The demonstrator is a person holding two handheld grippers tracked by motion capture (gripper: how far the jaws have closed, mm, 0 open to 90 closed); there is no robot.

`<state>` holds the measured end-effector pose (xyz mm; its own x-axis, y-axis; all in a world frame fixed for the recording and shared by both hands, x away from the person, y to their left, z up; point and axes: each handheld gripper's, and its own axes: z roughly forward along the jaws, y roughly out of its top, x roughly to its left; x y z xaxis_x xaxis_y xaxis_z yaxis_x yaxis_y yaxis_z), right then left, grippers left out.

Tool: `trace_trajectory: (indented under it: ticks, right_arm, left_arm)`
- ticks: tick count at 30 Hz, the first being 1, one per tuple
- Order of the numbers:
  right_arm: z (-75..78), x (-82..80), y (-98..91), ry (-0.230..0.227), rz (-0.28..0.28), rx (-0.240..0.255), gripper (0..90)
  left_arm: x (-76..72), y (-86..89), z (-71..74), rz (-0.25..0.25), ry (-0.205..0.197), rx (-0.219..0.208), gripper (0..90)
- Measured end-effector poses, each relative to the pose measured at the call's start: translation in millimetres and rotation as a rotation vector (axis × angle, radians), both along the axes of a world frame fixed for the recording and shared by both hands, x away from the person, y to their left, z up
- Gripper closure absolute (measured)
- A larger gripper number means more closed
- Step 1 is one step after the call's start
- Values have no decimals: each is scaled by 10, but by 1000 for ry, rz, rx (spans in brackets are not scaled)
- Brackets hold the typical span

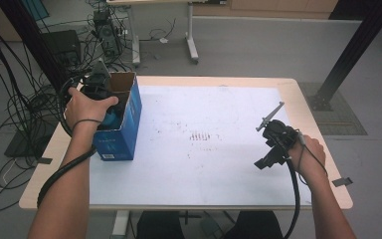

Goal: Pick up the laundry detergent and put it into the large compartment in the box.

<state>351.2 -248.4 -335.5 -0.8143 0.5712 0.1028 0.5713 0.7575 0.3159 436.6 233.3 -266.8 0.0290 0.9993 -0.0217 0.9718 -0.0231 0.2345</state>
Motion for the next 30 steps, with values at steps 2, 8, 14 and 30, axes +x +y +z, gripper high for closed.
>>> trace_trajectory:
  ticks: [2,8,14,30]
  right_arm:
    - [-4,-1,4,3,-3,1,37]
    - [-2,-2,8,2,-4,-1,37]
    - [-4,-4,7,3,-2,0,37]
    - [-1,-8,-7,2,-6,1,37]
  left_arm:
    - [-4,0,-11,0,-1,1,377]
    - [-6,0,-10,-3,1,0,377]
    - [-6,-16,-26,-4,1,6,377]
    - [-8,-20,-29,0,-2,6,376]
